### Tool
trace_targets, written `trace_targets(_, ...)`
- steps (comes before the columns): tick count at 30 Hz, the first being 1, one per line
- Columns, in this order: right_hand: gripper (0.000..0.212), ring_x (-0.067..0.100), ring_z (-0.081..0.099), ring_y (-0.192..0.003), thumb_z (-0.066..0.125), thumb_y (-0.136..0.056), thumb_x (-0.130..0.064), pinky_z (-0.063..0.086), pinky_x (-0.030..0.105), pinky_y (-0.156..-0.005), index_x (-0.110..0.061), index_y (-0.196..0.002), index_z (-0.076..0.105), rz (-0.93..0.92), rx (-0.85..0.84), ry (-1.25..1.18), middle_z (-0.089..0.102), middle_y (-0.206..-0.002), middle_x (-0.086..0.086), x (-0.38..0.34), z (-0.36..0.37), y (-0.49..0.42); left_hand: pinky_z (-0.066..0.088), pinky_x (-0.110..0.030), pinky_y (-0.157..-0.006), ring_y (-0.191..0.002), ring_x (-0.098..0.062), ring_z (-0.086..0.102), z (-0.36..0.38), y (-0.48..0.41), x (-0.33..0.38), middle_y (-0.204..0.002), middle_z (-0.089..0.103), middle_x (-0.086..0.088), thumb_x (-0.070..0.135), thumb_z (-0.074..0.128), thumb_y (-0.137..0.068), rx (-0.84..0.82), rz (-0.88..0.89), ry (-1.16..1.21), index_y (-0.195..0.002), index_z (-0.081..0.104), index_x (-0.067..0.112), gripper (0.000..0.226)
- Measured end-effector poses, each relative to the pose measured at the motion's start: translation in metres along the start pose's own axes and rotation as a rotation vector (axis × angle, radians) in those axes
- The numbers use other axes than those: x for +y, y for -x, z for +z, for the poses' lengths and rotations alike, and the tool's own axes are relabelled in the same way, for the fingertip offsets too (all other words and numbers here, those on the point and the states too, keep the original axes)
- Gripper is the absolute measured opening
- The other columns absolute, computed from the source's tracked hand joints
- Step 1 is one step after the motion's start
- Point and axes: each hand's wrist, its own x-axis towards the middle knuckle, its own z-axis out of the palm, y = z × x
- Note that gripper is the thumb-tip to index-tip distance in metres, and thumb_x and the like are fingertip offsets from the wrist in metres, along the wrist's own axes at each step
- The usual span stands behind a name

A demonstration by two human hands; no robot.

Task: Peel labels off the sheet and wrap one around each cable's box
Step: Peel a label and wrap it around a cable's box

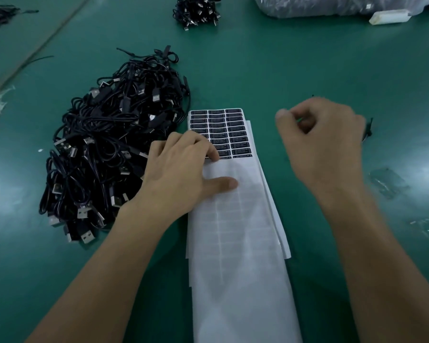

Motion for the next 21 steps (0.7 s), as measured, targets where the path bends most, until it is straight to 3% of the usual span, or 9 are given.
trace_targets(3,0.037,0.021,0.056,-0.083,0.063,-0.078,-0.065,0.046,0.035,-0.069,-0.029,-0.085,0.062,0.097,-0.465,0.169,0.059,-0.085,-0.003,-0.007,0.002,0.011,0.015,-0.026,-0.090,-0.115,-0.008,0.040,0.001,-0.001,0.000,-0.117,0.049,0.021,0.086,0.051,-0.062,0.001,-0.008,0.027,-0.104,0.057,0.039,0.063)
trace_targets(5,0.063,0.022,0.052,-0.093,0.069,-0.063,-0.073,0.046,0.038,-0.072,-0.031,-0.106,0.053,0.177,-0.757,0.326,0.051,-0.098,-0.003,-0.009,-0.002,0.017,0.014,-0.025,-0.088,-0.113,-0.007,0.040,0.002,-0.001,0.000,-0.115,0.049,0.021,0.083,0.053,-0.062,0.005,-0.013,0.038,-0.101,0.055,0.040,0.058)
trace_targets(7,0.083,0.025,0.050,-0.100,0.077,-0.055,-0.072,0.047,0.041,-0.077,-0.033,-0.120,0.042,0.207,-0.855,0.383,0.047,-0.105,-0.002,-0.008,-0.005,0.022,0.014,-0.025,-0.088,-0.111,-0.006,0.041,0.003,0.000,0.001,-0.111,0.047,0.022,0.084,0.051,-0.064,0.018,-0.014,0.022,-0.099,0.053,0.040,0.056)
trace_targets(9,0.089,0.024,0.048,-0.102,0.082,-0.056,-0.066,0.046,0.042,-0.078,-0.029,-0.126,0.040,0.226,-0.846,0.357,0.049,-0.107,-0.001,-0.006,-0.007,0.026,0.017,-0.028,-0.091,-0.109,-0.008,0.044,0.004,0.001,0.003,-0.108,0.046,0.022,0.082,0.051,-0.070,0.046,-0.006,-0.002,-0.103,0.053,0.039,0.054)
trace_targets(12,0.078,0.020,0.054,-0.098,0.088,-0.061,-0.052,0.045,0.036,-0.072,-0.024,-0.123,0.050,0.268,-0.803,0.226,0.058,-0.108,0.002,-0.001,-0.012,0.026,0.024,-0.031,-0.094,-0.107,-0.011,0.054,0.004,0.002,0.008,-0.111,0.056,0.019,0.071,0.049,-0.084,0.135,0.009,0.034,-0.110,0.054,0.035,0.045)
trace_targets(15,0.039,0.019,0.063,-0.078,0.090,-0.066,-0.037,0.046,0.031,-0.057,-0.019,-0.091,0.066,0.256,-0.723,0.112,0.068,-0.082,0.000,0.010,-0.019,0.020,0.031,-0.035,-0.094,-0.102,-0.015,0.062,0.002,0.004,0.010,-0.109,0.064,0.014,0.054,0.048,-0.096,0.211,-0.004,0.062,-0.110,0.056,0.031,0.028)
trace_targets(18,0.020,0.025,0.068,-0.071,0.083,-0.076,-0.028,0.054,0.036,-0.062,-0.014,-0.076,0.069,0.257,-0.480,-0.017,0.071,-0.071,0.002,0.027,-0.028,0.012,0.032,-0.037,-0.098,-0.103,-0.015,0.060,-0.001,0.007,0.010,-0.107,0.064,0.014,0.044,0.052,-0.099,0.168,0.018,-0.007,-0.107,0.061,0.032,0.017)
trace_targets(21,0.021,0.012,0.064,-0.069,0.073,-0.083,-0.036,0.044,0.025,-0.057,-0.021,-0.076,0.061,0.277,-0.146,-0.048,0.066,-0.073,-0.011,0.045,-0.041,-0.002,0.032,-0.036,-0.097,-0.102,-0.011,0.056,-0.009,0.011,0.017,-0.102,0.058,0.017,0.056,0.056,-0.094,0.060,0.091,-0.039,-0.101,0.066,0.036,0.023)
